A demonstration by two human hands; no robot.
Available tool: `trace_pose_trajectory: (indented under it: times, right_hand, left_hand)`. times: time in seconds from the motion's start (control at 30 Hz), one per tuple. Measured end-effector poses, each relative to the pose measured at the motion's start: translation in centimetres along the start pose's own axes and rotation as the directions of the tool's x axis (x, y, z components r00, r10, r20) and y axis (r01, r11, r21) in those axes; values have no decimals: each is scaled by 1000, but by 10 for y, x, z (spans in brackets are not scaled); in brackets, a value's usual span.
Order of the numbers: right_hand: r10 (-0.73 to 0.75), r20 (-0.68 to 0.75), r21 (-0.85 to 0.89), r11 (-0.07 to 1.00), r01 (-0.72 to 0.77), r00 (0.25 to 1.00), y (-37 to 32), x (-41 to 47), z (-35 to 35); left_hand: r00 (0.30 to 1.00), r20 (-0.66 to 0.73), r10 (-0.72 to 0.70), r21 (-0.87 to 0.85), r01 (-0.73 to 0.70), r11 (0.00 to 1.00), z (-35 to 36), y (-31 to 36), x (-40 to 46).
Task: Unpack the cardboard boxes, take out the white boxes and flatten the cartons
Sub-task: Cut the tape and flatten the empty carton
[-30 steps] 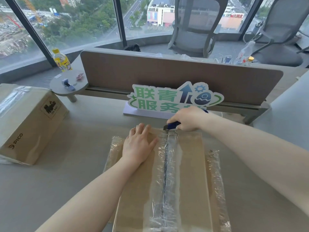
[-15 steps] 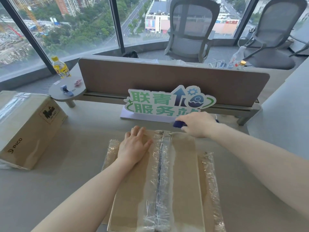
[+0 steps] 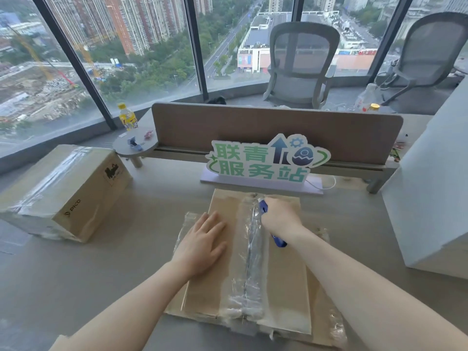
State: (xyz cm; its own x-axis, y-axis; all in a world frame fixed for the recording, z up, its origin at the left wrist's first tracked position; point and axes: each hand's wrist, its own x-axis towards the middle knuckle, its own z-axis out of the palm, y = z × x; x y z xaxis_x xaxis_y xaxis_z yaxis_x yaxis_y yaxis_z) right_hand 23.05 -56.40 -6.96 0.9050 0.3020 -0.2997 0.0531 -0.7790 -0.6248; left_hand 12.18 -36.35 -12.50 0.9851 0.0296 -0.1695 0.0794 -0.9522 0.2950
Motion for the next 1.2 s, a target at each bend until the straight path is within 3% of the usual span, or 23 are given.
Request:
trace_pose_trajectory:
  times: [0.23,0.43,0.77,1.03,1.2]
  right_hand:
    - [104,-49,-56,993,-107,993,-32,-9,4]
    - [86,-213,-252,958,-140,973,-57,-29,21]
    - [192,-257,-324,906,-272,947,-62,-16,48]
    - [241,-217,-460,829,-317,946,-68,-28,63]
    - [318,-106,-480,813,-329,942,-62,-66,64]
  left_hand:
    - [994,80,72,46,-76,996,-3,-8,-17]
    - [988,16,156,61,-157,986,2,-18,-12]
    - [976,-10,217,-36,-217,975,13,-31,-7]
    - [979,-5,202,18,-202,979,12,-27,-7]
    - [981,-2,192,37,-192,981,11,-24,-8]
